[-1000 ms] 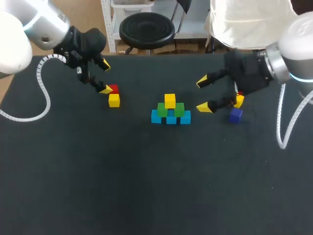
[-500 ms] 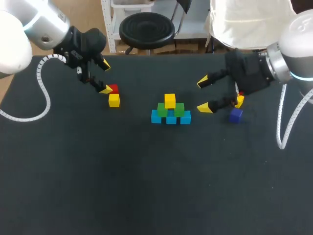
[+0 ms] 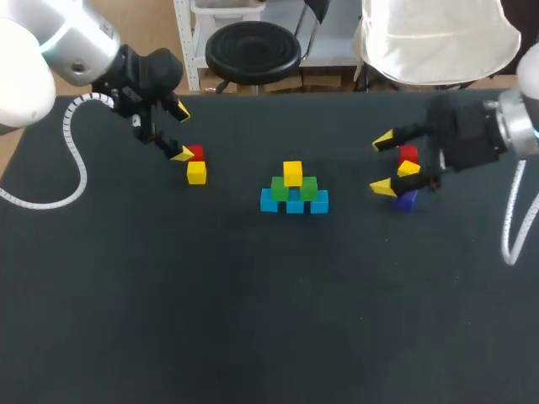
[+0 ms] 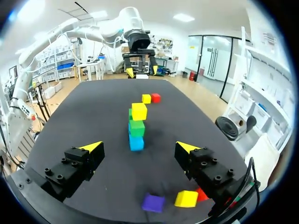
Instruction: Place the blue cubes, place green cubes on the blue cubes, place the yellow cubes on the green cubes, then place the red cubes on the yellow cubes, and place purple cube on the red cubes.
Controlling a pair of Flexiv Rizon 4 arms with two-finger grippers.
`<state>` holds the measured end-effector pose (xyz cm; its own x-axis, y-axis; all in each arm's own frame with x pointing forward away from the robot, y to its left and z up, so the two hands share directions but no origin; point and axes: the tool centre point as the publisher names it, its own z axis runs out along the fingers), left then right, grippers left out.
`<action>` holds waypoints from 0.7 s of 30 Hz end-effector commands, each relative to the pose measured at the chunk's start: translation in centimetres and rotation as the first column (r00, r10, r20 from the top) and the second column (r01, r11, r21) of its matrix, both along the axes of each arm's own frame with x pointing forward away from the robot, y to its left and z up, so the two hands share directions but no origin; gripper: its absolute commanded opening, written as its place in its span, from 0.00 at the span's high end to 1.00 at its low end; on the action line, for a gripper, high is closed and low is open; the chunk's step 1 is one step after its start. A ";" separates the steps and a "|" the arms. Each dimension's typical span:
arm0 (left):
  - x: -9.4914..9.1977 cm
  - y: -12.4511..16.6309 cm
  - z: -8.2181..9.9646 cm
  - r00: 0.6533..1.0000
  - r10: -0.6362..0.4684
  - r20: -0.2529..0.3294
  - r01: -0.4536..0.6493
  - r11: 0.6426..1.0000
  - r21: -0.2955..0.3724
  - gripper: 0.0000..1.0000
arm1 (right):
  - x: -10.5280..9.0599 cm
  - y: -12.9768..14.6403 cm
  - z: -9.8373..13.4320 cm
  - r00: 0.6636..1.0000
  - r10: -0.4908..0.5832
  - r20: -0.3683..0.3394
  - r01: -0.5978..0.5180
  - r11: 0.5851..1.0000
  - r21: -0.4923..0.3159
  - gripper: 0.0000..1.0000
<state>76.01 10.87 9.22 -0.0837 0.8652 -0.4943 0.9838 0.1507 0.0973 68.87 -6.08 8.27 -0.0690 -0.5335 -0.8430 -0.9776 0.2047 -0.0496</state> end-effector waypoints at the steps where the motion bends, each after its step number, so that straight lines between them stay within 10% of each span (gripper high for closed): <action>1: 0.0 0.1 -0.1 1.000 -0.003 0.002 0.003 1.000 -0.004 0.00 | -0.4 -1.7 1.1 1.000 -0.014 0.012 0.014 1.000 -0.017 0.00; 21: 0.0 0.1 -0.1 1.000 -0.003 0.002 0.003 1.000 -0.004 0.00 | 0.6 -4.8 1.3 0.998 -0.041 -0.038 0.040 0.999 -0.037 0.00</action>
<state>76.01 10.87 9.22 -0.0837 0.8652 -0.4943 0.9838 0.1508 0.0972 69.36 -10.92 9.68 -0.1238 -0.5609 -0.8185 -0.9696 0.2437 -0.0203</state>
